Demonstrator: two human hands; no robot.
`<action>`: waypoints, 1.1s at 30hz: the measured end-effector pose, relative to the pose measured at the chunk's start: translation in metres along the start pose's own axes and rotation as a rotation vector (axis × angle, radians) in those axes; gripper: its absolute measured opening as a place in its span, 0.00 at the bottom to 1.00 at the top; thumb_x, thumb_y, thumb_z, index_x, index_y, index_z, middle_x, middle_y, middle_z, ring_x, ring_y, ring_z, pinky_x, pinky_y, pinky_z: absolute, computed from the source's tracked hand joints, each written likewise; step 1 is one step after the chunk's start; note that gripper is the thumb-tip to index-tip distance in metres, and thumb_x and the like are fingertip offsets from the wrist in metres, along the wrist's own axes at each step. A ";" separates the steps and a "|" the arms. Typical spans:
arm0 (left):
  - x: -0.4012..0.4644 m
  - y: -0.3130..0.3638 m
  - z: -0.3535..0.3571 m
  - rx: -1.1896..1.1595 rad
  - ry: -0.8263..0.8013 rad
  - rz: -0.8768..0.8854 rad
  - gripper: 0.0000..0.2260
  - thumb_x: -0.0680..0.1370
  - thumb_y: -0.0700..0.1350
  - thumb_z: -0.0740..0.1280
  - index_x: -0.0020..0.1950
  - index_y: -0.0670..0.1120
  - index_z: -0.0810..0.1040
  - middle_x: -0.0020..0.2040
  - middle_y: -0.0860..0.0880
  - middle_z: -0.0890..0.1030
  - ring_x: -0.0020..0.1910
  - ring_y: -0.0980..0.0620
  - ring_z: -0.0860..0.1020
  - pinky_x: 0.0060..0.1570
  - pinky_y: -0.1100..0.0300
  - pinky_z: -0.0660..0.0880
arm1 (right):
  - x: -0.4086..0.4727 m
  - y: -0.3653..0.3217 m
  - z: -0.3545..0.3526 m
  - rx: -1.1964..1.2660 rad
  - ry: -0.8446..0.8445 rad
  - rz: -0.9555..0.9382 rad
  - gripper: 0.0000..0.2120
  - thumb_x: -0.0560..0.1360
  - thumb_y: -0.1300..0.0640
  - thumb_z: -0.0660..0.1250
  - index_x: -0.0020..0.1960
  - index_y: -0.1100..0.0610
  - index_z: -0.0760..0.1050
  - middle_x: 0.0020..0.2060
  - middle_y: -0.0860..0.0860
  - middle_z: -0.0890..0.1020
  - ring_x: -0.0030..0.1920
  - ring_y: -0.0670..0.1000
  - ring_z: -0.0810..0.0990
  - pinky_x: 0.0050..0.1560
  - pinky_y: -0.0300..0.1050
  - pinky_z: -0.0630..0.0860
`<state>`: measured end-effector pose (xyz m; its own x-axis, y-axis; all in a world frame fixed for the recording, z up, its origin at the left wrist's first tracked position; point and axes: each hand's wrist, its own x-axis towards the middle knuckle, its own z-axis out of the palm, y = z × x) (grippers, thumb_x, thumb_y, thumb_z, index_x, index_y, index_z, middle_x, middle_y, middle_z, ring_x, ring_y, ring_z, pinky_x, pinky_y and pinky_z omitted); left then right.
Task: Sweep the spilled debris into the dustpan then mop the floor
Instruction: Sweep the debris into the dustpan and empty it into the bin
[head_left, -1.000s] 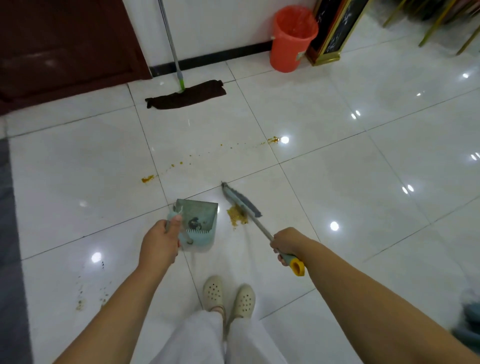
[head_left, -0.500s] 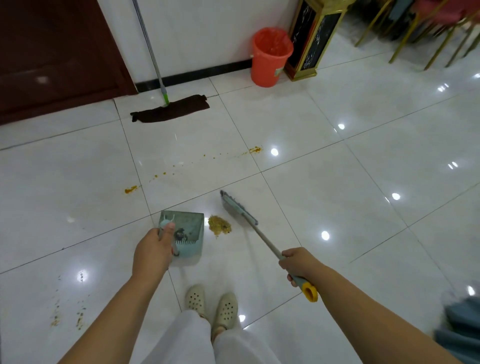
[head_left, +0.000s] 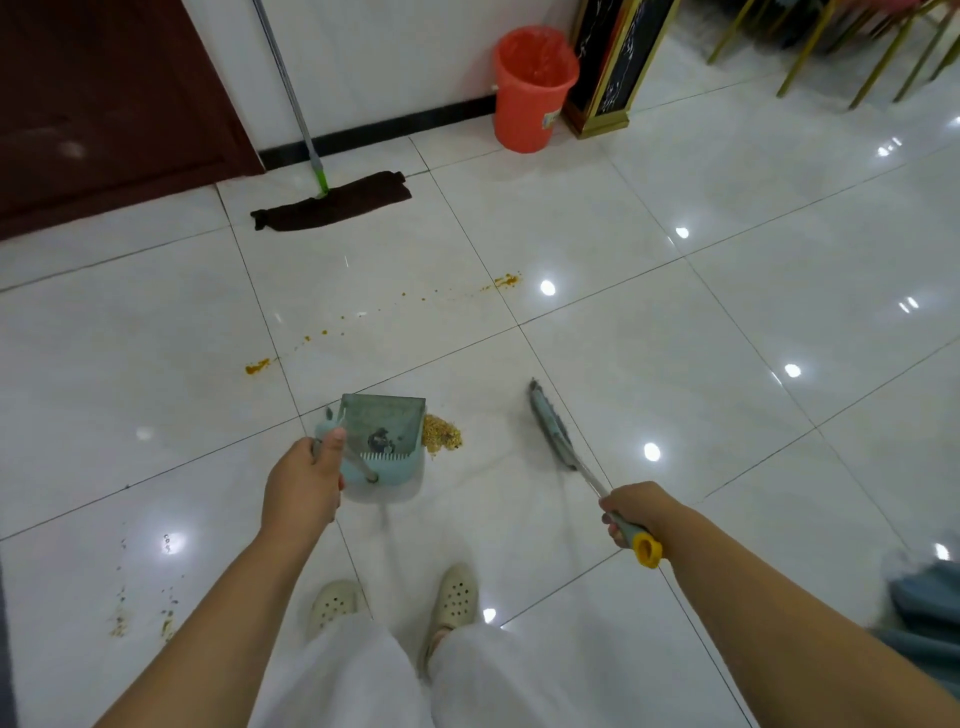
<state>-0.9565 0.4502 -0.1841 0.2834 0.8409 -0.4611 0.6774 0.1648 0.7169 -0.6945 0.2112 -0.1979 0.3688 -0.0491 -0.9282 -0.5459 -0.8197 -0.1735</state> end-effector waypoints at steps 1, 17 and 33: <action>0.000 -0.002 -0.003 0.000 -0.003 -0.002 0.24 0.79 0.60 0.55 0.43 0.39 0.73 0.32 0.44 0.76 0.29 0.46 0.72 0.34 0.52 0.72 | -0.003 0.001 0.010 0.003 -0.014 0.007 0.05 0.78 0.65 0.62 0.44 0.65 0.70 0.33 0.58 0.73 0.28 0.50 0.70 0.19 0.34 0.71; 0.018 -0.036 -0.057 0.090 -0.174 0.009 0.23 0.79 0.59 0.56 0.42 0.39 0.73 0.33 0.43 0.76 0.27 0.46 0.72 0.30 0.56 0.70 | -0.062 0.016 0.125 0.197 0.025 -0.008 0.09 0.78 0.66 0.60 0.40 0.65 0.70 0.32 0.58 0.72 0.26 0.52 0.70 0.19 0.34 0.70; 0.013 -0.048 -0.063 0.188 -0.288 0.046 0.20 0.80 0.56 0.58 0.43 0.39 0.74 0.30 0.45 0.75 0.24 0.51 0.70 0.22 0.62 0.68 | -0.016 0.049 0.058 0.573 0.208 0.008 0.16 0.78 0.68 0.62 0.65 0.69 0.69 0.43 0.60 0.72 0.33 0.54 0.71 0.16 0.36 0.72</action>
<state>-1.0282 0.4858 -0.1917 0.4782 0.6606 -0.5787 0.7652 0.0100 0.6437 -0.7710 0.2045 -0.2105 0.4706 -0.2115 -0.8566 -0.8460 -0.3838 -0.3700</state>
